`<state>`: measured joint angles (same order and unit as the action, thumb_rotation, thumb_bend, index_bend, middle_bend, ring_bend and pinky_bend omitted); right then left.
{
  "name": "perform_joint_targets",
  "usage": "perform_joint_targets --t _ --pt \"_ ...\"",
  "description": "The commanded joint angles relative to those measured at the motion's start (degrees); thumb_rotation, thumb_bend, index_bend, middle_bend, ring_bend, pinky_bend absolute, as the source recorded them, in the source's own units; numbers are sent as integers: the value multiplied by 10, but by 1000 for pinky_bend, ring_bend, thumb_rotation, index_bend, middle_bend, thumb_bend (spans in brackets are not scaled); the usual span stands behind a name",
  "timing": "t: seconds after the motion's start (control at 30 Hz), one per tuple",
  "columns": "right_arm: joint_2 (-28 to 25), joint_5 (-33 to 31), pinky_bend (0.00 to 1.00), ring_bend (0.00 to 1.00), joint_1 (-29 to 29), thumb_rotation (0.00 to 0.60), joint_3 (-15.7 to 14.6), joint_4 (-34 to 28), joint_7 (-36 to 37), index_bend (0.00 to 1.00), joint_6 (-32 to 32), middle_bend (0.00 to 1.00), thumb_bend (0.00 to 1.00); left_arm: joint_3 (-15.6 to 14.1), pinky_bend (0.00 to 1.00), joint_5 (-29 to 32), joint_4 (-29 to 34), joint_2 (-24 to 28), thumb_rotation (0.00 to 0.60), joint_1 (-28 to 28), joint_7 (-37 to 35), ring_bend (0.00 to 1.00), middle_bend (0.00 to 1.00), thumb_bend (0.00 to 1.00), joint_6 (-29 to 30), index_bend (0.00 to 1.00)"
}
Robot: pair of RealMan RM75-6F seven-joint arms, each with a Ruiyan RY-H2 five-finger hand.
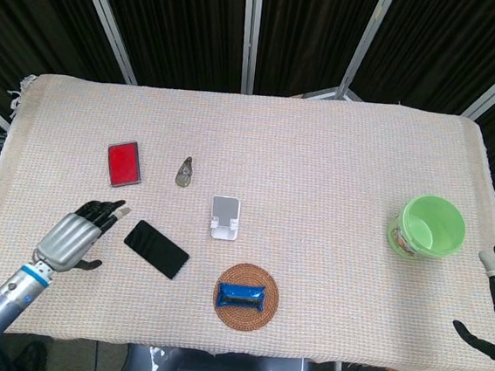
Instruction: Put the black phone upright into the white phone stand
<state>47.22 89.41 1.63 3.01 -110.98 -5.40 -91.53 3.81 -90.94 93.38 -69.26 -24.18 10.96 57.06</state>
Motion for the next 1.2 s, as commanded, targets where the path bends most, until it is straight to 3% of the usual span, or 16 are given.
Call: perform_joint_targets --t 0.03,0.33,0.63,0.87,0.97,1.1,1.2 --pt "1 -19 0 0 -5 600 4 0 -5 0 12 0 0 5 131 2 -43 -46 600 -56 18 93 0 0 -69 0" --pt "5 -45 0 0 -11 600 8 1 -16 0 29 0 0 2 131 29 -89 -103 600 -108 46 111 9 10 -141 79" --pt "4 -54 0 0 -12 600 10 1 -14 0 32 0 0 -4 160 44 -123 -137 600 -128 69 140 39 109 -154 126" --pt "2 -58 0 0 -14 600 10 2 -9 0 36 0 0 -9 198 56 -136 -152 600 -136 78 171 75 129 -158 153" --pt "1 -58 0 0 -13 600 10 2 -7 0 36 0 0 -11 243 60 -141 -158 600 -140 84 230 145 158 -159 213" --pt "-1 -57 0 0 -13 600 10 2 -2 0 35 0 0 -13 358 60 -144 -165 600 -142 91 378 323 188 -150 399" --pt "-2 -57 0 0 -12 600 9 3 1 0 35 0 0 -15 392 53 -144 -165 600 -142 102 417 366 189 -137 459"
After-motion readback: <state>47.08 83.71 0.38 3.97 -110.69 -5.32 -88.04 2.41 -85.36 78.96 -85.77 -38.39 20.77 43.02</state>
